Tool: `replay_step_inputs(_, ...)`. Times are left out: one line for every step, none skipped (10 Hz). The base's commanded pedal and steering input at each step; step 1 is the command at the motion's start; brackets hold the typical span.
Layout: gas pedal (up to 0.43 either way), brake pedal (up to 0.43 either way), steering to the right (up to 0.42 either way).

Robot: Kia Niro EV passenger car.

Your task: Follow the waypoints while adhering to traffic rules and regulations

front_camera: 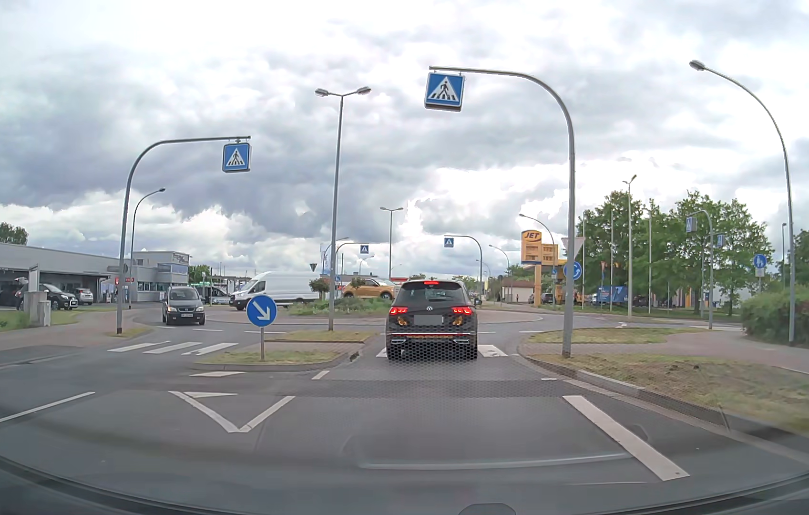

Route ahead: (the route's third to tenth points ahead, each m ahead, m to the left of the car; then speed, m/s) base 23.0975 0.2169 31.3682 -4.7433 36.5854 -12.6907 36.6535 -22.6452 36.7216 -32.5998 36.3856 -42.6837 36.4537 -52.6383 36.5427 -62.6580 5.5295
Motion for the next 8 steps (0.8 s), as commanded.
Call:
replay_step_inputs(0.0, 0.195, 0.003)
replay_step_inputs(0.0, 0.207, 0.003)
replay_step_inputs(0.0, 0.213, 0.004)
replay_step_inputs(0.0, 0.22, 0.004)
replay_step_inputs(0.0, 0.232, 0.004)
replay_step_inputs(0.0, 0.238, 0.003)
replay_step_inputs(0.0, 0.244, 0.003)
replay_step_inputs(0.0, 0.25, 0.003)
